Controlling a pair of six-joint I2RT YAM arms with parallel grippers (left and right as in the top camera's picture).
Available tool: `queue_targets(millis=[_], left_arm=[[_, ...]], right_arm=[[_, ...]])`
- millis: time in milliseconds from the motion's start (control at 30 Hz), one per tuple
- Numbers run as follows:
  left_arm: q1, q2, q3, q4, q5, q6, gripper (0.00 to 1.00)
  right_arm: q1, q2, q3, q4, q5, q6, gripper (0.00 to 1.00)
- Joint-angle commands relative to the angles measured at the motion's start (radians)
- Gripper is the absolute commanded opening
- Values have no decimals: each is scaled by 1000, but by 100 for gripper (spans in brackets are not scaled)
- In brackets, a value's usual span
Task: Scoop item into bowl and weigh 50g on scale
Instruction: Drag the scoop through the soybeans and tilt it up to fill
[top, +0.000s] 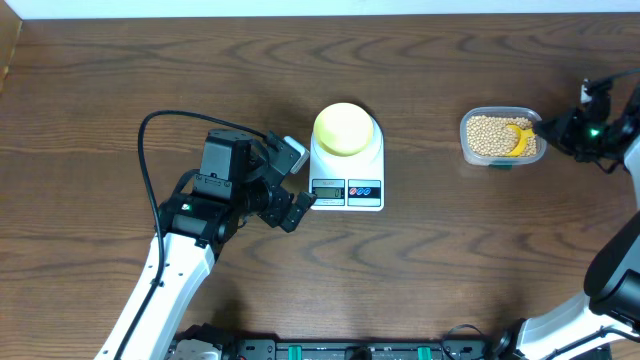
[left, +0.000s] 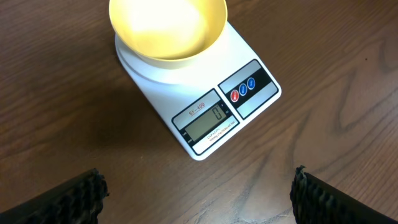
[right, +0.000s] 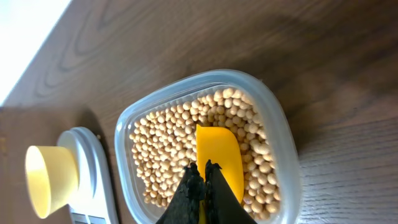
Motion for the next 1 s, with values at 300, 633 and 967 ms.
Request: queue_targets(millis=[300,633,967], left_arm=[[4,2,-1,2,-10,-6,97],[4,2,-1,2,-10,-6,97],[4,2,-1,1,-10,-6,97]], right_arm=[[-62,14,-32,1,-139,-16,1],[-63,14,-39,37,-235,0,1],[-73,14,-39,98,-286,80,1]])
